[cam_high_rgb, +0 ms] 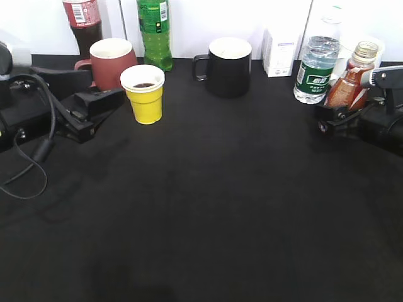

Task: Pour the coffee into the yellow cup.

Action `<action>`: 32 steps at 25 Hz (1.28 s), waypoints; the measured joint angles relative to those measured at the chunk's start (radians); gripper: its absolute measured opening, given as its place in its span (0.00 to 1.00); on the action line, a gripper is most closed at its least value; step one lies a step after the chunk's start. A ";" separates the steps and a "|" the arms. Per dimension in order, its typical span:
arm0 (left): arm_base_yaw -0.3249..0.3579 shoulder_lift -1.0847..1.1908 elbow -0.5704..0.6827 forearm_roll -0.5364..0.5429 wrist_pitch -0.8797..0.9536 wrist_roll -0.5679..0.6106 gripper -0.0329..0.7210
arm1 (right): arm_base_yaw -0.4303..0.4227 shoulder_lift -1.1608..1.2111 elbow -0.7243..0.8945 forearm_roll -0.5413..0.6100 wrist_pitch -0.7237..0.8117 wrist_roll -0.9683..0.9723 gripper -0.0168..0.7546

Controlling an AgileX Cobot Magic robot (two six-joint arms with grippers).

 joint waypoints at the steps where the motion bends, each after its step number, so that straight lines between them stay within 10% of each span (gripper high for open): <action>1: 0.000 -0.009 0.000 0.000 0.035 -0.011 0.82 | 0.000 -0.014 0.005 -0.005 0.041 0.010 0.88; 7: -0.024 -0.114 0.001 0.005 0.430 -0.209 0.82 | 0.000 -0.125 0.137 -0.008 0.143 0.028 0.88; 12: -0.208 -0.184 -0.139 -0.234 1.100 -0.237 0.82 | 0.000 -0.408 -0.005 0.029 0.864 0.155 0.83; 16: -0.265 -0.190 -0.434 -0.284 1.592 -0.217 0.73 | 0.000 -0.658 -0.140 0.363 1.222 0.129 0.77; 23: -0.267 -0.609 -0.466 -0.424 1.789 0.074 0.65 | 0.000 -1.126 -0.135 0.629 1.673 -0.225 0.77; 32: -0.268 -1.403 -0.090 -0.544 1.934 0.222 0.62 | 0.000 -1.707 0.097 0.470 1.956 -0.240 0.77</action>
